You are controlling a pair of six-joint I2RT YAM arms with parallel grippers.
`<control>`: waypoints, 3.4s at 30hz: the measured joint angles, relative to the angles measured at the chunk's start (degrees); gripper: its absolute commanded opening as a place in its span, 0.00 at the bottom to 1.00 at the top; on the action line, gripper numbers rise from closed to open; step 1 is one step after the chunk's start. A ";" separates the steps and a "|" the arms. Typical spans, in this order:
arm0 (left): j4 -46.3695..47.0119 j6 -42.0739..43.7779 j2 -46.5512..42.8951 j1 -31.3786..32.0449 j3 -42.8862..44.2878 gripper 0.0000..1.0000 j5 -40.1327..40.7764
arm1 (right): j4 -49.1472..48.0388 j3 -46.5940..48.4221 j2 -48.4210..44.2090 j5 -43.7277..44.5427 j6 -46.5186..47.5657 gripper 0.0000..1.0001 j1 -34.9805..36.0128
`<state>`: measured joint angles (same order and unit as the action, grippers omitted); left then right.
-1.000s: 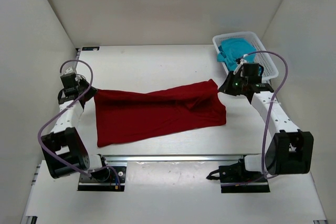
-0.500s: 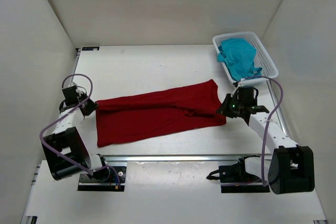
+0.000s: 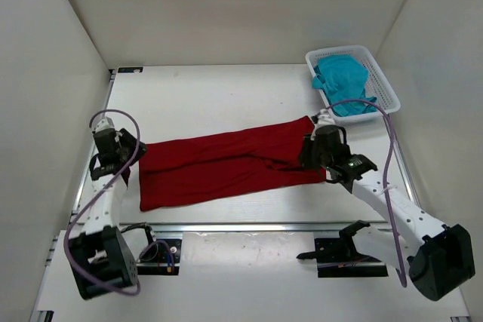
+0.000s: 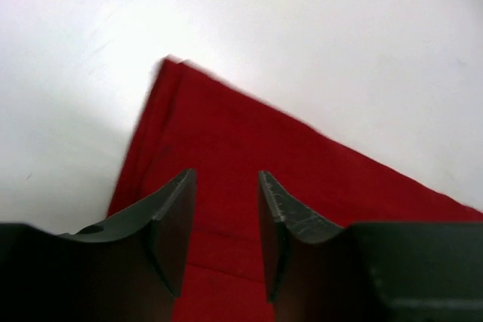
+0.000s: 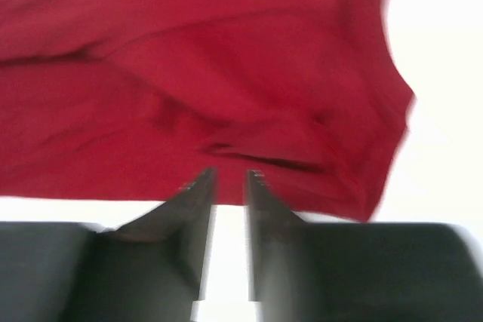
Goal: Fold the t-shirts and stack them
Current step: Fold the other side of the tshirt into a rectangle
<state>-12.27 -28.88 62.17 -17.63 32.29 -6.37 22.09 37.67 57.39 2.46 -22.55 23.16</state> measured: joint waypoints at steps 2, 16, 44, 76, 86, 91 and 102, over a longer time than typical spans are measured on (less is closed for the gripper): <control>1.29 -0.24 -4.11 2.43 -0.02 0.43 0.35 | -0.07 2.49 1.16 1.55 1.90 0.00 4.90; 9.09 -7.74 -15.28 33.92 -16.41 0.39 1.07 | -1.92 18.16 35.19 2.34 10.75 0.24 19.37; 14.88 -12.70 -20.87 34.64 -21.57 0.40 -0.90 | -5.53 18.27 39.41 4.72 10.71 0.00 16.24; 10.99 -11.74 -18.62 32.50 -14.58 0.39 -3.76 | 4.70 19.61 34.51 -20.04 7.52 0.28 16.85; 11.21 -10.97 -14.60 35.10 -11.93 0.40 -3.41 | 0.87 16.20 21.79 -26.27 6.05 0.01 -0.24; 14.95 -10.73 -6.03 36.83 -9.55 0.40 -3.28 | -6.78 11.15 24.98 -23.78 2.25 0.00 -7.02; 26.51 -14.32 10.93 21.99 -10.12 0.40 -10.67 | -16.26 -6.64 20.57 -18.75 -6.38 0.14 -12.68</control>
<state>14.24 -43.20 73.10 4.36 22.17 -17.04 5.82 31.03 77.95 -16.29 -28.93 10.48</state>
